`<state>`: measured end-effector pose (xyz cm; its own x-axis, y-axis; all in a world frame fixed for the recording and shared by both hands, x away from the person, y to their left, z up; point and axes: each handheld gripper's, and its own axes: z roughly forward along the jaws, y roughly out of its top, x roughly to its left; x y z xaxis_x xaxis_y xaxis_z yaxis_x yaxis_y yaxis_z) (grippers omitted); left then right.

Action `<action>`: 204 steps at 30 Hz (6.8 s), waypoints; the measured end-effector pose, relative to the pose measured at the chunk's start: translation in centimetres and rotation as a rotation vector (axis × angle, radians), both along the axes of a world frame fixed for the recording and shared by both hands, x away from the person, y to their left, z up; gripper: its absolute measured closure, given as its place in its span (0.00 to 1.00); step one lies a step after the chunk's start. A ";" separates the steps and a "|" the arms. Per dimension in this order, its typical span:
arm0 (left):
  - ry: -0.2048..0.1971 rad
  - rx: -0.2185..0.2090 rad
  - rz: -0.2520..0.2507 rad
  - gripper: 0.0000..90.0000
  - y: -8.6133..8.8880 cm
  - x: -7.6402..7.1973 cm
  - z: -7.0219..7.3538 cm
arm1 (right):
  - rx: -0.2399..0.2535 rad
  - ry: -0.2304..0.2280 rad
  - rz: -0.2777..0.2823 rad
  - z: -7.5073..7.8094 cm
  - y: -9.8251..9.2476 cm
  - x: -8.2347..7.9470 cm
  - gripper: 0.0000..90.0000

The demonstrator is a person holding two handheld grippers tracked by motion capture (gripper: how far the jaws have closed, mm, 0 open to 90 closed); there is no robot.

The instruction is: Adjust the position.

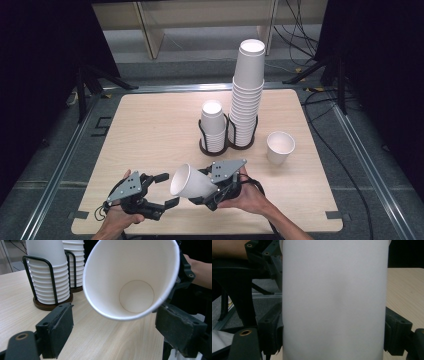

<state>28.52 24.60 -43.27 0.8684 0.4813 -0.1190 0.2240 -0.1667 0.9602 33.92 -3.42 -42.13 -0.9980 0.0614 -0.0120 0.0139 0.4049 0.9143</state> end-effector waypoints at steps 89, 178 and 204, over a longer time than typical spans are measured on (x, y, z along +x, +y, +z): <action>-0.096 0.303 -0.088 0.18 -1.3 -1.4 1.2 | -0.262 -0.054 0.045 -1.0 3.8 -1.9 0.18; -0.109 0.005 0.364 0.20 3.1 2.0 0.4 | -0.039 0.038 -0.299 -1.3 -5.3 -0.5 0.19; -0.093 0.041 0.508 0.19 3.6 8.2 -1.0 | -0.116 0.082 -0.479 -3.1 -10.5 -2.2 0.21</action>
<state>36.68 28.22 -44.26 0.5303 0.8474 -0.0251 0.2006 -0.0967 0.9749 31.75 -13.91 -45.19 -0.8560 0.5160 0.0313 0.2931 0.4345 0.8516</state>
